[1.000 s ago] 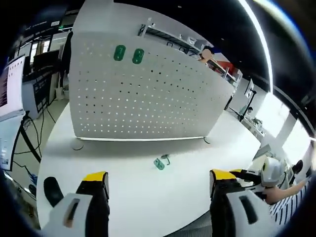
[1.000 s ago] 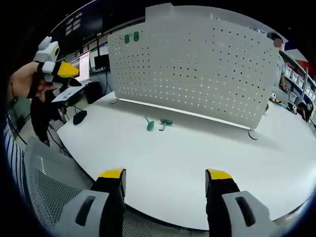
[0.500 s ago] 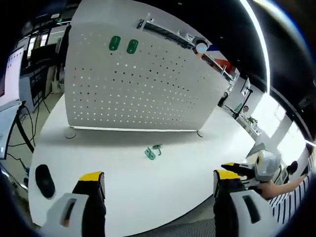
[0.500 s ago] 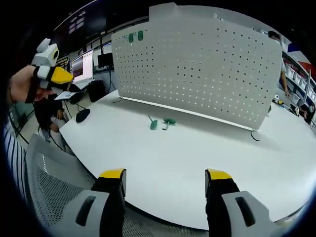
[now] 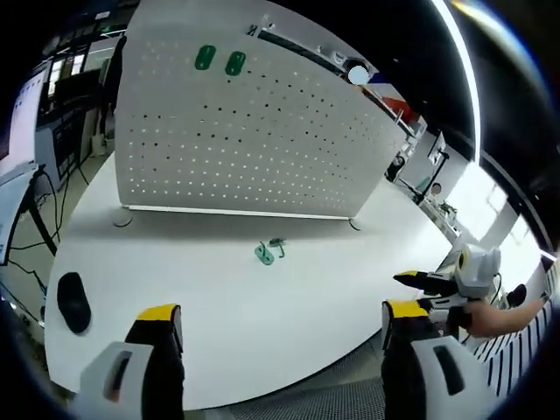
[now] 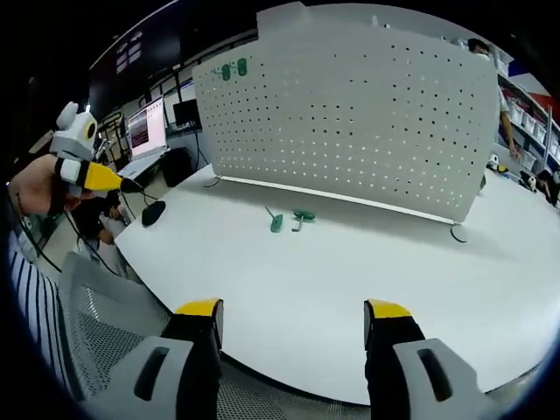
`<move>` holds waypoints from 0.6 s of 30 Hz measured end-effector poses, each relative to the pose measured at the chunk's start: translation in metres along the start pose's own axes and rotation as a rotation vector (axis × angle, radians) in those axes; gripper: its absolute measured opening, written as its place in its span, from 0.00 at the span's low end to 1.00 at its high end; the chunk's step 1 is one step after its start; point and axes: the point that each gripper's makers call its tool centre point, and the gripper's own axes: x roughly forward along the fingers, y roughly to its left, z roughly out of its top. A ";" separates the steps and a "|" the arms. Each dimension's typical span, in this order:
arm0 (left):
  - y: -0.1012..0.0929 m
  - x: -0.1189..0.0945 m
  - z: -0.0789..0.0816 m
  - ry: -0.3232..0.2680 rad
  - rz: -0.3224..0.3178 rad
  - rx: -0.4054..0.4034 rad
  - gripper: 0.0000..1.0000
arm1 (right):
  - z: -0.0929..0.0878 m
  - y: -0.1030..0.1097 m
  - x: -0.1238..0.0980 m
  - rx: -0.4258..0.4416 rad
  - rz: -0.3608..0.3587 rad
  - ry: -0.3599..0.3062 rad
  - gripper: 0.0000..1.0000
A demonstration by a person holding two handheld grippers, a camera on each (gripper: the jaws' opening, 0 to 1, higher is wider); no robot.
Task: Insert the hook assembly into the mounting plate slot until the hook locks in place.
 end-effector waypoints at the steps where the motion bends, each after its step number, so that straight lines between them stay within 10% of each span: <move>1: 0.000 0.000 -0.001 0.000 0.000 -0.002 0.97 | 0.001 0.000 0.000 0.002 0.006 0.001 0.62; 18: 0.012 0.005 -0.016 0.027 0.012 -0.041 0.99 | 0.043 0.030 0.040 -0.004 0.193 0.053 0.43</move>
